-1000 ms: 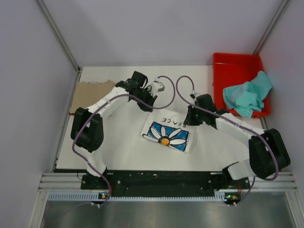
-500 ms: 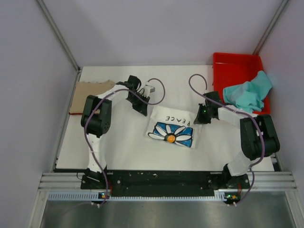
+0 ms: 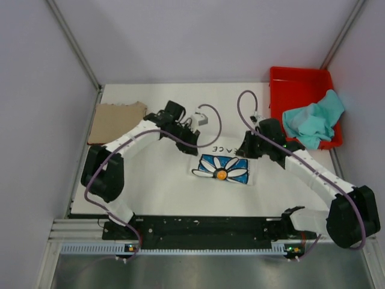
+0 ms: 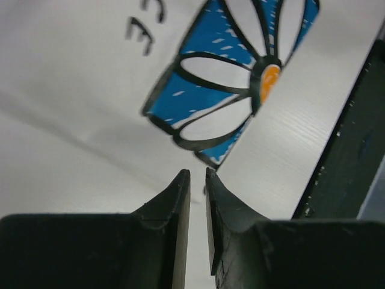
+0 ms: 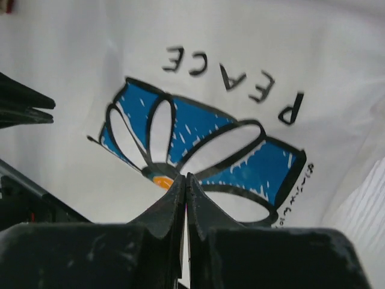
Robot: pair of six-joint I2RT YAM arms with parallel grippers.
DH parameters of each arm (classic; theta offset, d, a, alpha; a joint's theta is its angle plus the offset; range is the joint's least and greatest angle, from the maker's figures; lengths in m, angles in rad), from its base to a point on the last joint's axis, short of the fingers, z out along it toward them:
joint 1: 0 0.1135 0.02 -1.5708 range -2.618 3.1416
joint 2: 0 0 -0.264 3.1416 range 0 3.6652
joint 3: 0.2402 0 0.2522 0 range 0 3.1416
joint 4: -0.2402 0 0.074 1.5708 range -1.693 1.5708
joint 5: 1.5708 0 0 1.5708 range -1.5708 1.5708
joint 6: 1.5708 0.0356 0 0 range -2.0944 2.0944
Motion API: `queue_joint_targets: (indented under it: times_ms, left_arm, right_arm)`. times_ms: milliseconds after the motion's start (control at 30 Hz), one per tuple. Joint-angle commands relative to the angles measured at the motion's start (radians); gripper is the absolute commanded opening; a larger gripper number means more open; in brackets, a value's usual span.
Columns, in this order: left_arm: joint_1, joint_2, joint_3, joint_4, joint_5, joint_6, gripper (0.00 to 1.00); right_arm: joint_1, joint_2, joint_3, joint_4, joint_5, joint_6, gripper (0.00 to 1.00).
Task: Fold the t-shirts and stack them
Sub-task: Smooth out wrinkles on the folded tshirt
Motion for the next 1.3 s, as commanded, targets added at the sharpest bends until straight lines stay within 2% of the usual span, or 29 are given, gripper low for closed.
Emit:
queue_joint_targets:
  times_ms: [0,133,233,333,467,567,667,767,867,900,1033,1267]
  left_arm:
    - [-0.085,0.106,-0.088,0.067,0.159,-0.045,0.21]
    - [-0.08,0.202,-0.094,0.084,0.056,-0.069,0.21]
    - [-0.074,0.235,-0.109,0.057,-0.015,-0.057,0.19]
    - [-0.068,0.211,-0.138,0.023,-0.047,-0.028,0.19]
    - [-0.06,0.121,-0.1,-0.006,-0.087,-0.011,0.2]
    - [-0.042,0.035,-0.044,-0.01,-0.08,-0.044,0.24]
    - [-0.011,0.012,-0.001,0.049,-0.09,-0.155,0.35]
    - [0.027,0.031,-0.019,0.15,-0.049,-0.319,0.56]
    - [0.046,0.085,-0.034,0.208,-0.04,-0.432,0.65]
    - [0.046,0.103,-0.033,0.224,-0.04,-0.445,0.74]
    - [0.047,0.186,-0.023,0.262,-0.029,-0.483,0.75]
    - [0.033,0.344,-0.014,0.313,0.038,-0.577,0.73]
  right_arm:
    - [-0.005,-0.006,-0.203,0.086,-0.111,0.145,0.0]
    - [-0.077,0.088,-0.284,0.089,-0.137,0.133,0.0]
    - [-0.137,0.133,-0.344,0.091,-0.096,0.12,0.0]
    - [-0.168,0.088,-0.37,0.059,-0.059,0.117,0.0]
    - [-0.168,-0.022,-0.295,-0.067,-0.016,0.105,0.0]
    - [-0.168,-0.096,-0.196,-0.153,0.071,0.079,0.21]
    - [-0.192,-0.07,-0.151,-0.15,0.09,0.053,0.48]
    - [-0.25,0.036,-0.12,-0.107,0.055,0.041,0.62]
    - [-0.26,0.117,-0.097,-0.029,0.023,0.036,0.65]
    - [-0.264,0.149,-0.087,-0.011,0.003,0.039,0.66]
    - [-0.267,0.237,-0.076,0.072,-0.032,0.025,0.66]
    - [-0.267,0.335,-0.1,0.177,-0.106,0.042,0.61]
